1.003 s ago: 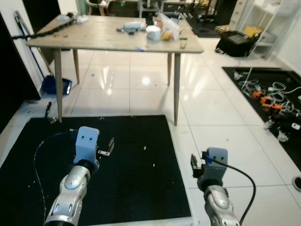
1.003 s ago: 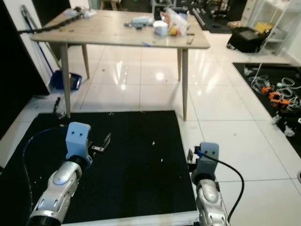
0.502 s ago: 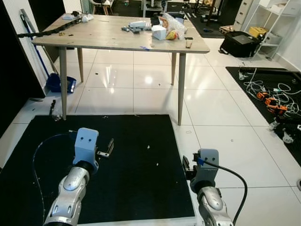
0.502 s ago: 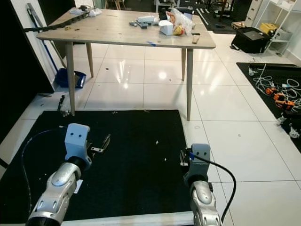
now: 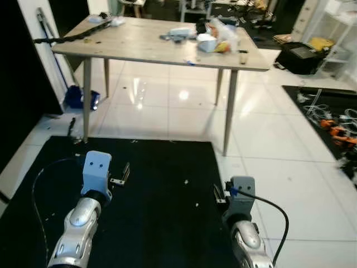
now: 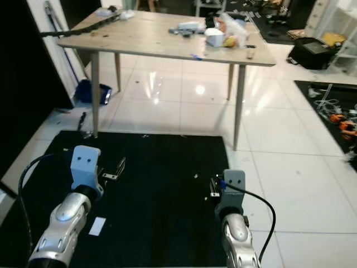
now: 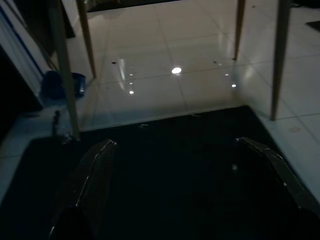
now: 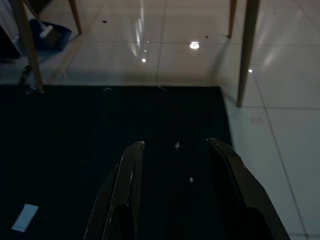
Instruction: Picking trash to rubbish bin
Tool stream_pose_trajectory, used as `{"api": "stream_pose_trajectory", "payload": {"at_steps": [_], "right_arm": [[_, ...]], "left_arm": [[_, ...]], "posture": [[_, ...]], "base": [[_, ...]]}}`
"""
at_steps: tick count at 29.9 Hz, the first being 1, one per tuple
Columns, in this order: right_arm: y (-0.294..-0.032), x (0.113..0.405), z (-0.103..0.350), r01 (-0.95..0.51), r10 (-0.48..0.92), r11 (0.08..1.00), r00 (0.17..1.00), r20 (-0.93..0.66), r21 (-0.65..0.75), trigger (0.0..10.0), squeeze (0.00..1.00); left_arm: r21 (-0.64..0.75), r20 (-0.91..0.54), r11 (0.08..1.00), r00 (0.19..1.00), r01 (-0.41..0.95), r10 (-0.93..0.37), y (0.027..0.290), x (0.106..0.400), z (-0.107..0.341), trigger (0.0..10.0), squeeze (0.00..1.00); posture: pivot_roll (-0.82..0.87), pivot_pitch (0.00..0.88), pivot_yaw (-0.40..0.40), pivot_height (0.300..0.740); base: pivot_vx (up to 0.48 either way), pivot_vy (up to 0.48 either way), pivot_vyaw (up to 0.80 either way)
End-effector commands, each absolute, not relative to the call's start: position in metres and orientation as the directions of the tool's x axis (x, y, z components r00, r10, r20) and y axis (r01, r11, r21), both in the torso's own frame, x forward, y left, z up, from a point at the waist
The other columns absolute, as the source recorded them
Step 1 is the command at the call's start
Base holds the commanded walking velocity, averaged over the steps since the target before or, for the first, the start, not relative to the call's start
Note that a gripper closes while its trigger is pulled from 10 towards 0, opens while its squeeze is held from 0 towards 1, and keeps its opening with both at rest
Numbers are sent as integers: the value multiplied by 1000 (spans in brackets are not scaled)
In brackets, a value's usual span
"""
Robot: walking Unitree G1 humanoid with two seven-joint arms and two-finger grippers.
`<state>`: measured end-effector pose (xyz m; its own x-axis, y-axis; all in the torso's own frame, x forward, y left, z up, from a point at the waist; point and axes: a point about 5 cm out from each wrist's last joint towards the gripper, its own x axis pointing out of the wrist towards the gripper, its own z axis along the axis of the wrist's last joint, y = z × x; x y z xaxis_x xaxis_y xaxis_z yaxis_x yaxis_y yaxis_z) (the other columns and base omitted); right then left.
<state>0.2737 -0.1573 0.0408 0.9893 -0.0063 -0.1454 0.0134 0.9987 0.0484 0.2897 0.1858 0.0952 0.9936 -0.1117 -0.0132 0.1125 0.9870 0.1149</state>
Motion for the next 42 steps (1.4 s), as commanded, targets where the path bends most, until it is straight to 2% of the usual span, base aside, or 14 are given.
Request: {"api": "stream_pose_trajectory", "payload": {"at_steps": [1,12,18,27,42], "right_arm": [[-164,270,35,32,-25,999,985,-172,36,10000,0],[-161,274,42,28,-24,999,989,-148,27,10000,0],[-172,276,46,54,-48,998,989,-141,35,10000,0],[-182,286,59,70,-67,997,992,-106,25,10000,0],[-183,286,66,78,-76,997,994,-79,25,10000,0]], "left_arm": [[105,-14,986,992,127,-126,182,289,95,10000,0],[108,-1,987,993,115,-116,185,292,98,10000,0],[105,-2,987,993,118,-118,183,293,98,10000,0],[105,-6,988,993,116,-116,181,293,96,10000,0],[113,-6,987,993,116,-116,180,293,97,10000,0]], "posture": [[-48,80,6,740],[-64,91,5,740],[-72,101,-6,740],[-78,100,-7,740],[-83,105,-19,740]], "base": [[315,0,0],[315,0,0],[315,0,0],[315,0,-589],[314,0,0]]}}
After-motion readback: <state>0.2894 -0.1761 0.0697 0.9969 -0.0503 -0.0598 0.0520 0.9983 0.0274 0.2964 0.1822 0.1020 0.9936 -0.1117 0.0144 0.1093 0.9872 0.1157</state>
